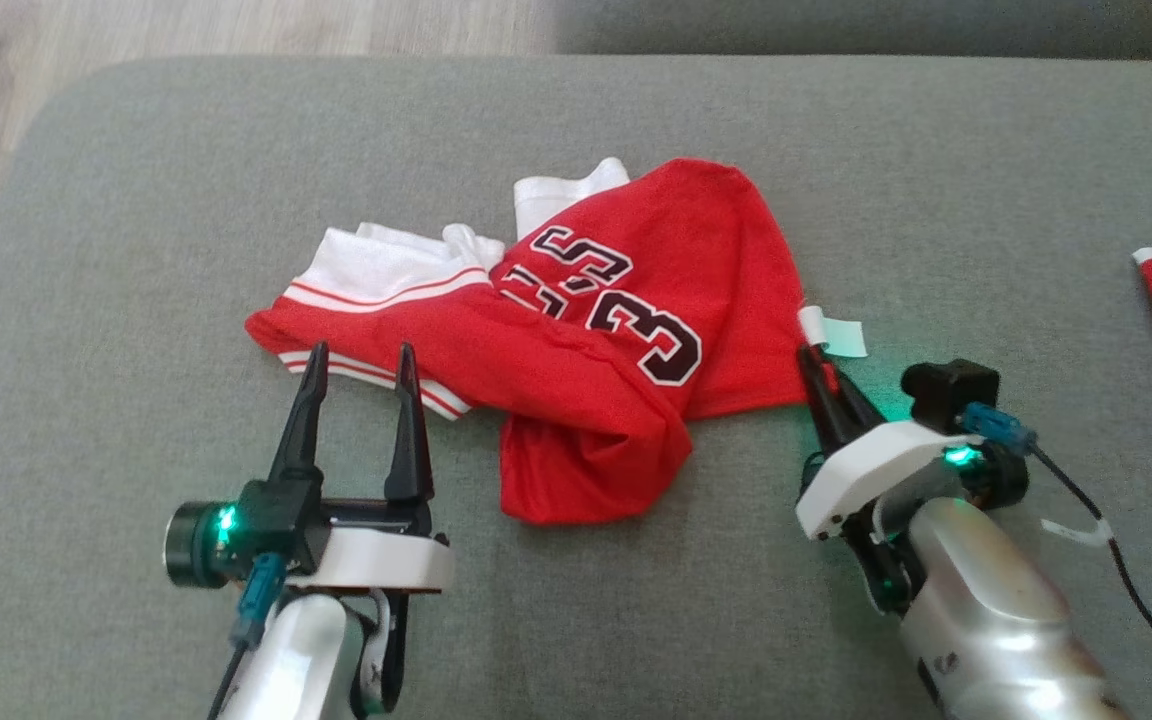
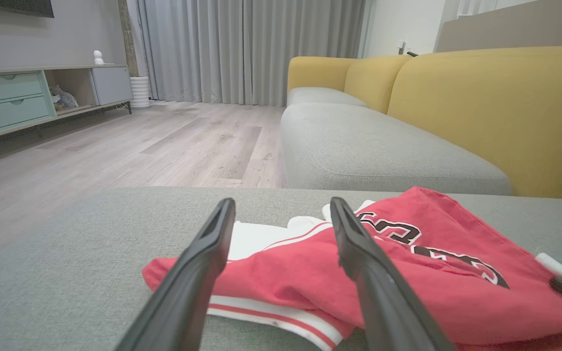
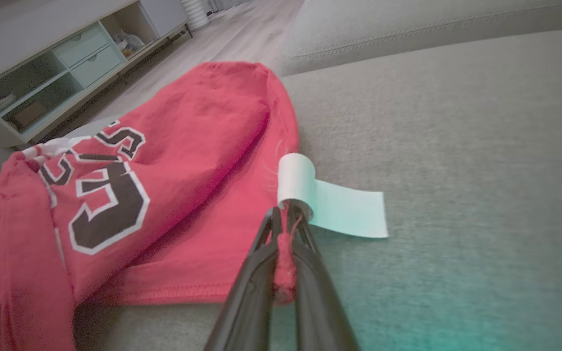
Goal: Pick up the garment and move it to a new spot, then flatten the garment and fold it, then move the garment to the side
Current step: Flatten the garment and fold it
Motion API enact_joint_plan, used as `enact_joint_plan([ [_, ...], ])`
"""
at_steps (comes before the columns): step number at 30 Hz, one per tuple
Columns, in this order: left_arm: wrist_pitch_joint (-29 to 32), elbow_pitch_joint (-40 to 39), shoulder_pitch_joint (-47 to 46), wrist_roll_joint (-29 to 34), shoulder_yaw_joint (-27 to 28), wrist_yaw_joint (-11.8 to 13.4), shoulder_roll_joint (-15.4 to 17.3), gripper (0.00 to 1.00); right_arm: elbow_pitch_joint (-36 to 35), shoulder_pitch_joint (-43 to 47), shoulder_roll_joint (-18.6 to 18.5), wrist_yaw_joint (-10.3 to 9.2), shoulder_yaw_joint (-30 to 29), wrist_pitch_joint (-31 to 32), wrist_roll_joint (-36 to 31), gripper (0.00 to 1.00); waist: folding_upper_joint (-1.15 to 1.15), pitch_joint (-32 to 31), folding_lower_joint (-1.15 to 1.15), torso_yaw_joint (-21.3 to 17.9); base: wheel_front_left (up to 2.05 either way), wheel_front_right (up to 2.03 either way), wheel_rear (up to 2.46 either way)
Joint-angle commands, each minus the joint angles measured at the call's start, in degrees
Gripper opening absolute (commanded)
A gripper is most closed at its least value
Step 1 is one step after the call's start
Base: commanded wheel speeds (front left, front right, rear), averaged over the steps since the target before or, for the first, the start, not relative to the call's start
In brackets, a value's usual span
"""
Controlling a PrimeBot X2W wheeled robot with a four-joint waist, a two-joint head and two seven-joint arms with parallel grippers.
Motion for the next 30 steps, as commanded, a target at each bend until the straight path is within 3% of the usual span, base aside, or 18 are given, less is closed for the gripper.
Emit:
enact_joint_plan([
  [1,-0.3,-1.6,-1.3,0.5,2.4,-0.2,0.1,1.0,-1.0,-2.1,0.2,-0.04,0.2,-1.2,-0.4,0.0,0.0,-0.8,0.0,-0.5,0.0,0.0,0.0],
  [8,-0.3,-1.7,-0.1,0.3,3.1,-0.1,-0.1,1.0,-1.4,-3.2,-0.1,-0.04,-8.6,-2.6,-7.3,0.0,0.0,-3.1,0.0,-2.1,0.0,0.0,0.0],
  [13,-0.3,-1.9,0.5,0.2,3.1,0.0,-0.2,1.0,-6.0,-3.3,-3.0,-0.04,-15.5,-2.0,-12.1,0.0,0.0,-3.9,0.0,-2.8,0.0,0.0,0.0],
  [24,-0.3,-2.0,-0.1,0.0,2.0,-0.4,-0.3,1.0,-18.6,-5.4,-12.9,-0.04,-26.4,8.2,-18.8,0.0,0.0,-3.5,0.0,-1.6,0.0,0.0,0.0],
  [27,-0.3,-2.1,-0.4,-0.3,1.7,-0.3,-0.3,1.0,-19.7,-7.4,-14.1,-0.04,-27.7,10.9,-20.0,0.0,0.0,-3.1,0.0,-1.0,0.0,0.0,0.0],
  [28,-0.3,-2.1,-0.4,-0.4,1.6,-0.3,-0.3,1.0,-19.4,-7.9,-14.4,-0.04,-28.0,12.0,-20.8,0.46,0.0,-3.0,0.0,-0.8,0.0,0.0,0.0],
  [29,-0.3,-2.0,-0.5,-0.5,1.4,-0.3,-0.3,1.0,-18.8,-8.2,-14.4,-0.04,-27.8,13.0,-21.5,1.0,0.0,-3.0,0.0,-0.5,0.0,0.0,0.0],
  [30,-0.3,-1.9,-0.5,-0.6,1.2,-0.3,-0.3,1.0,-18.6,-8.4,-14.4,-0.04,-27.3,13.1,-22.0,1.0,0.0,-3.0,0.0,-0.3,0.0,0.0,0.0],
])
